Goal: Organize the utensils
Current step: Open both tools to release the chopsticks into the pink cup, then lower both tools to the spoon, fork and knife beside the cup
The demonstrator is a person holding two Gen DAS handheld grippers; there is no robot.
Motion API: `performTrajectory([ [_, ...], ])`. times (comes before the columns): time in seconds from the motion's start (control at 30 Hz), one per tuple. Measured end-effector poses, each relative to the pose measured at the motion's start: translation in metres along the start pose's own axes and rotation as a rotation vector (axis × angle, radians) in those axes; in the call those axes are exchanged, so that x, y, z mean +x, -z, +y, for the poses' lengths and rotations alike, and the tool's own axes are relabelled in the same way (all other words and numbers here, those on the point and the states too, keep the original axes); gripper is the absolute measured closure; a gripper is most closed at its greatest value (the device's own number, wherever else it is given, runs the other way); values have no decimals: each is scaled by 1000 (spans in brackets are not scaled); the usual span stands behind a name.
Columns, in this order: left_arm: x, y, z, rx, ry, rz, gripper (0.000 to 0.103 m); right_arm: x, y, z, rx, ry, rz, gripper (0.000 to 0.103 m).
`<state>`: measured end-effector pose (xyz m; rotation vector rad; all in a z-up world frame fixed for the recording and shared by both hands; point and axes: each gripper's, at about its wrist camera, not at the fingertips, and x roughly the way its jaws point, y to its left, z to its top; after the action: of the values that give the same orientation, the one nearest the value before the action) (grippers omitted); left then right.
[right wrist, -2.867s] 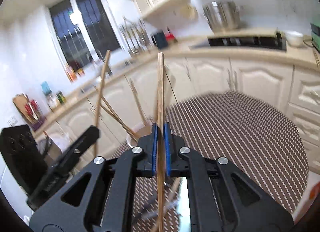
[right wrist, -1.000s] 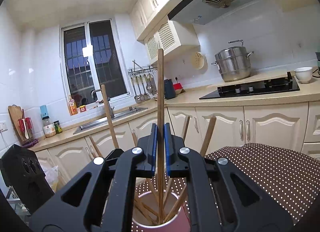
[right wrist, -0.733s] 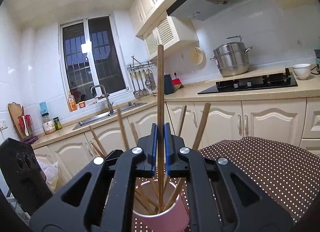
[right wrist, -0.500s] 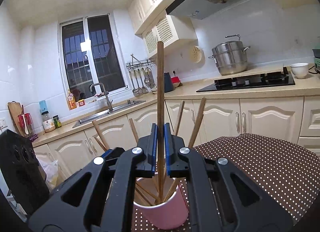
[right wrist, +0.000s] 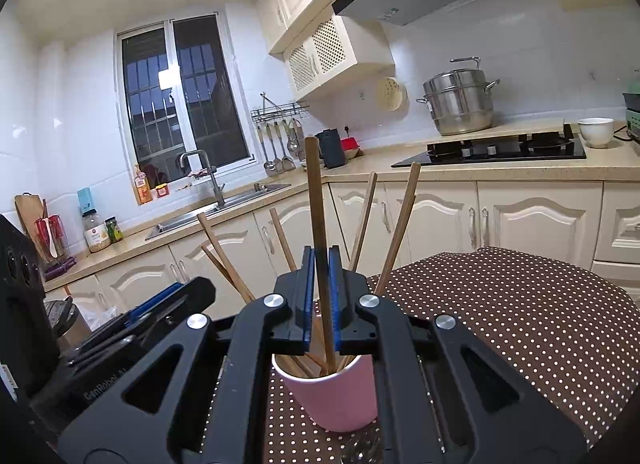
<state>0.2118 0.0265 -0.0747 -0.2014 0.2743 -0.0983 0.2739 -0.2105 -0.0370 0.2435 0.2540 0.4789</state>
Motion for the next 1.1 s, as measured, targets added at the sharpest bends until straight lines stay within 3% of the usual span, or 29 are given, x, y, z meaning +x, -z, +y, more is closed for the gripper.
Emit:
performTrajectory([
  [0.27, -16, -5, -3, 44, -37, 21, 42, -8, 1, 9, -6, 26, 17, 92],
  [0.4, -24, -6, -5, 53, -48, 31, 41, -16, 1, 12, -4, 31, 18, 58],
  [0.77, -36, 1, -18, 100, -45, 101, 34, -46, 2, 9, -16, 63, 17, 54],
  [0.93, -31, 10, -24, 123, -19, 194, 34, -57, 10, -3, -21, 104, 55, 50],
  [1.1, -8, 29, -27, 120, 40, 386, 34, -59, 22, -25, 13, 158, 146, 48],
])
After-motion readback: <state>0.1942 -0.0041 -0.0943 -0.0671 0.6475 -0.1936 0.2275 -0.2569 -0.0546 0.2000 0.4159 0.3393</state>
